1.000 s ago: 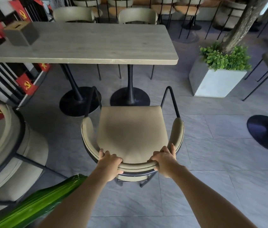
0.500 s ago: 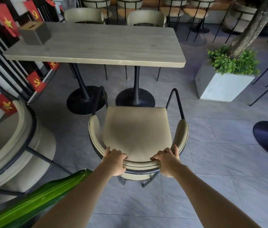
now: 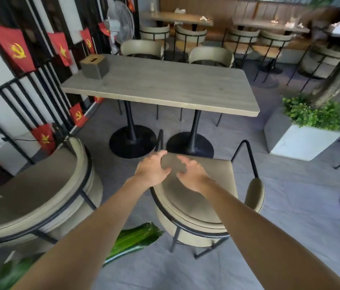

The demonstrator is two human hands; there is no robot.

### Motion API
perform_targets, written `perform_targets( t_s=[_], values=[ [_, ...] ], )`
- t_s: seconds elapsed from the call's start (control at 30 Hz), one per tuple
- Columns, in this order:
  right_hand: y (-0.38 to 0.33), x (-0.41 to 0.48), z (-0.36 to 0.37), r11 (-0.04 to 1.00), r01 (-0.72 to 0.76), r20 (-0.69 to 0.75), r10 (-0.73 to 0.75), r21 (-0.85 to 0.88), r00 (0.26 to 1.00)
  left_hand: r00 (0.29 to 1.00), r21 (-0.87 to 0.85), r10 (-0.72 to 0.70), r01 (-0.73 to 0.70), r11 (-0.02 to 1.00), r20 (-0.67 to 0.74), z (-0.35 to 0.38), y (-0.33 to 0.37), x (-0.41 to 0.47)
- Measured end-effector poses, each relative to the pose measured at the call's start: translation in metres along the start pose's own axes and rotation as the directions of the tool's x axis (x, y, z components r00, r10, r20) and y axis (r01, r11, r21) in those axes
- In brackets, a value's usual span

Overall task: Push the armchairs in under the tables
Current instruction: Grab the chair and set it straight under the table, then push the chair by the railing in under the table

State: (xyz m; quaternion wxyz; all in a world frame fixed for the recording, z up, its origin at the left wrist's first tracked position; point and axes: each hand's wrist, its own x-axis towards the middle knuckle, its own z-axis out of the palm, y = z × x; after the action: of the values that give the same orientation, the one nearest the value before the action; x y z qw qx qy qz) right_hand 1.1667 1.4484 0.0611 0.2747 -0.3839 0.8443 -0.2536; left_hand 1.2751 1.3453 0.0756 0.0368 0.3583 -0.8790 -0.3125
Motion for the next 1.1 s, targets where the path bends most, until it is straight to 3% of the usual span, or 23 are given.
perform_targets(
  t_s=[0.07, 0.27, 0.47, 0.57, 0.67, 0.73, 0.83, 0.93, 1.0, 1.1],
  values=[
    [-0.041, 0.009, 0.015, 0.998, 0.043, -0.019, -0.042, 0.035, 0.999, 0.999, -0.074, -0.018, 0.016, 0.997, -0.034, -0.027, -0.021, -0.002],
    [-0.145, 0.031, 0.089, 0.98, 0.079, -0.004, -0.08, 0.183, 0.997, 0.99, -0.087, -0.09, 0.081, 0.993, -0.106, -0.096, -0.115, -0.022],
    [-0.215, 0.046, 0.16, 0.978, 0.115, 0.059, -0.127, 0.176, 0.99, 0.948, -0.141, -0.304, 0.29, 0.947, -0.093, -0.142, -0.222, -0.047],
    [-0.234, 0.054, 0.197, 0.983, 0.169, 0.136, -0.178, 0.075, 0.975, 0.924, -0.068, -0.381, 0.378, 0.923, -0.031, -0.144, -0.262, -0.06],
    [-0.235, 0.072, 0.237, 0.961, 0.227, 0.236, -0.186, -0.159, 0.954, 0.879, -0.024, -0.462, 0.468, 0.884, 0.119, -0.135, -0.306, -0.075],
    [-0.232, 0.087, 0.261, 0.893, 0.306, 0.324, -0.197, -0.331, 0.925, 0.839, 0.083, -0.51, 0.504, 0.86, 0.188, -0.125, -0.336, -0.085],
    [-0.229, 0.111, 0.287, 0.621, 0.5, 0.469, -0.23, -0.604, 0.853, 0.773, 0.255, -0.585, 0.531, 0.808, 0.246, -0.104, -0.372, -0.098],
    [-0.224, 0.136, 0.304, 0.368, 0.562, 0.536, -0.18, -0.741, 0.825, 0.817, 0.345, -0.564, 0.498, 0.796, 0.122, -0.085, -0.394, -0.104],
    [-0.22, 0.152, 0.311, 0.274, 0.575, 0.544, -0.186, -0.771, 0.818, 0.845, 0.232, -0.533, 0.511, 0.828, 0.041, -0.078, -0.401, -0.105],
    [-0.217, 0.176, 0.311, 0.219, 0.616, 0.561, -0.266, -0.757, 0.784, 0.862, -0.05, -0.503, 0.507, 0.861, 0.069, -0.072, -0.404, -0.105]
  ],
)
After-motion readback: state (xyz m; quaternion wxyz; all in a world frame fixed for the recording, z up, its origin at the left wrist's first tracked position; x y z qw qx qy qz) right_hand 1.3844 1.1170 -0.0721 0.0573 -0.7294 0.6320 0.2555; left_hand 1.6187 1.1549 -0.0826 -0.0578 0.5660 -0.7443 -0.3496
